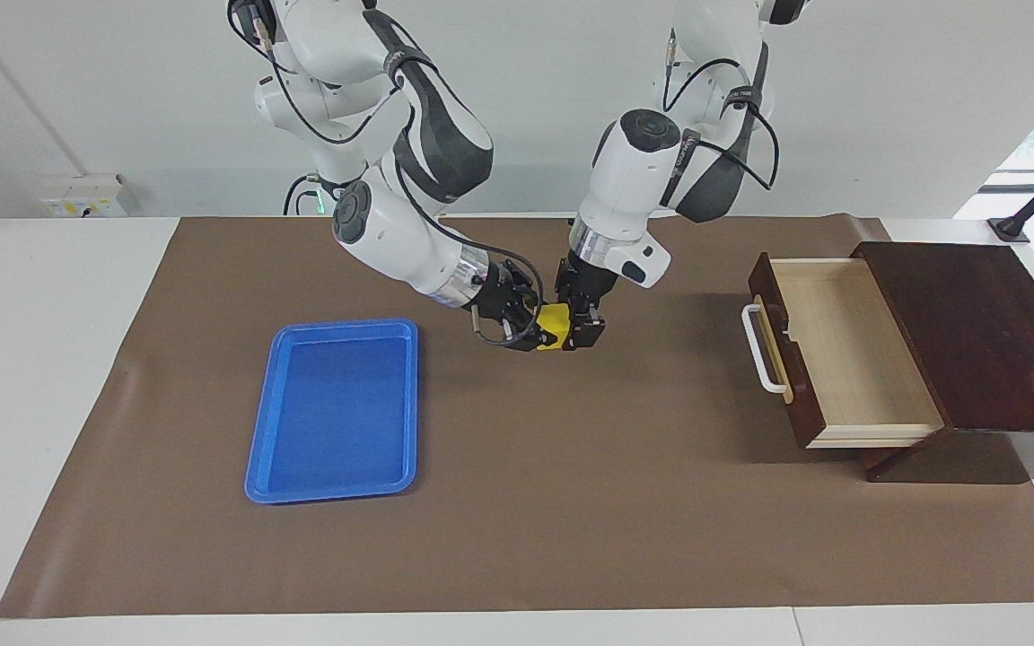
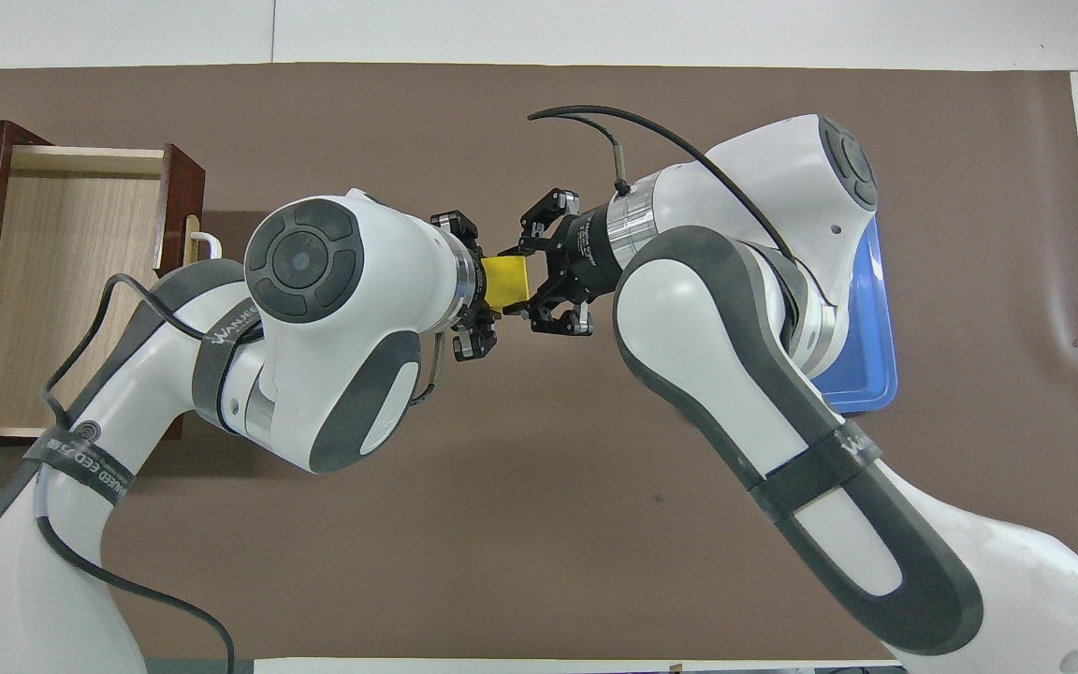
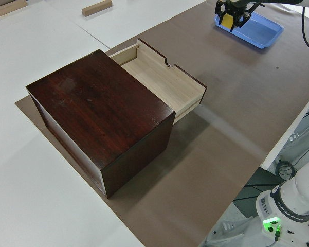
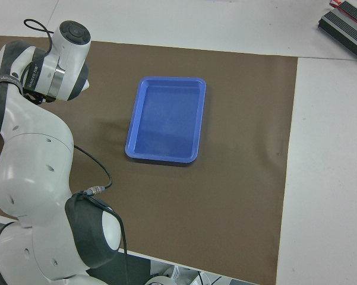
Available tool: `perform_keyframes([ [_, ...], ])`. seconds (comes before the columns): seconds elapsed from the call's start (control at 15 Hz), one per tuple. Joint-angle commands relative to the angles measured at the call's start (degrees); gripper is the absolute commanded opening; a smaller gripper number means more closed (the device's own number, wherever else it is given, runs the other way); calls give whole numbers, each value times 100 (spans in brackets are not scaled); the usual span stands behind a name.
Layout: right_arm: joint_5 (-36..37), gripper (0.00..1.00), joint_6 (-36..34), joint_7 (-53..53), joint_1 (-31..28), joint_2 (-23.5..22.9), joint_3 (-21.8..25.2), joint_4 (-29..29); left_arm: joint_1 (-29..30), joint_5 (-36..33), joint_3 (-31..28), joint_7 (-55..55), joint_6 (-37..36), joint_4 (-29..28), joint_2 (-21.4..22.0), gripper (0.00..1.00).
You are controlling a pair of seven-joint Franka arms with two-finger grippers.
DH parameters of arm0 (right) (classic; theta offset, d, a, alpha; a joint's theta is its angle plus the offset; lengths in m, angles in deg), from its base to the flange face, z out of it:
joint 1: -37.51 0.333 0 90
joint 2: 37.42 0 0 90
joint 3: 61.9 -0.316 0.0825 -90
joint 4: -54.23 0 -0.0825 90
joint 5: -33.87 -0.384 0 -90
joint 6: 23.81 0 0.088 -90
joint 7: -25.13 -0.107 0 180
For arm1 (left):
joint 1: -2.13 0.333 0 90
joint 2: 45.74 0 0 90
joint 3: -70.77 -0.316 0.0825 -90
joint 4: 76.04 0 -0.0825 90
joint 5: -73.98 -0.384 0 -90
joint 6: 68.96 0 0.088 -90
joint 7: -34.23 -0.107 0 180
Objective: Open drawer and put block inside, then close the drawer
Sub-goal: 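Grasp the yellow block with the left gripper from the right gripper, then place the block in the drawer with the left gripper while the right gripper withdraws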
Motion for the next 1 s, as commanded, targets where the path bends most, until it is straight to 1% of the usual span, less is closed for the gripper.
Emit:
perform_keyframes([
  [0.0,-134,0,77,-101,-59,3,-37,6,-99,103,-86,29,95,-181,134,0],
  [0.13,-142,0,68,-110,-50,3,-37,6,-99,103,-86,20,86,-181,134,0],
  [0.2,-134,38,86,-136,-33,3,-37,6,-99,103,-86,20,86,-181,134,0],
  [0.27,-125,99,103,-215,-6,20,-29,6,-99,103,-86,20,86,-181,134,0],
  [0.47,-81,100,86,-312,-41,29,-29,6,-72,103,-86,-6,25,-154,134,0],
  [0.67,-81,100,77,-312,-68,38,-20,6,85,94,-112,-207,-387,38,152,0],
  [0.8,-28,100,24,-295,-138,82,15,6,444,94,-121,-567,-825,223,248,0],
  [0.87,24,100,-11,-251,-208,143,15,6,681,94,-121,-830,-1071,258,379,0],
  [0.93,190,100,-46,-233,-278,178,24,6,979,111,-121,-1198,-1248,241,598,0],
])
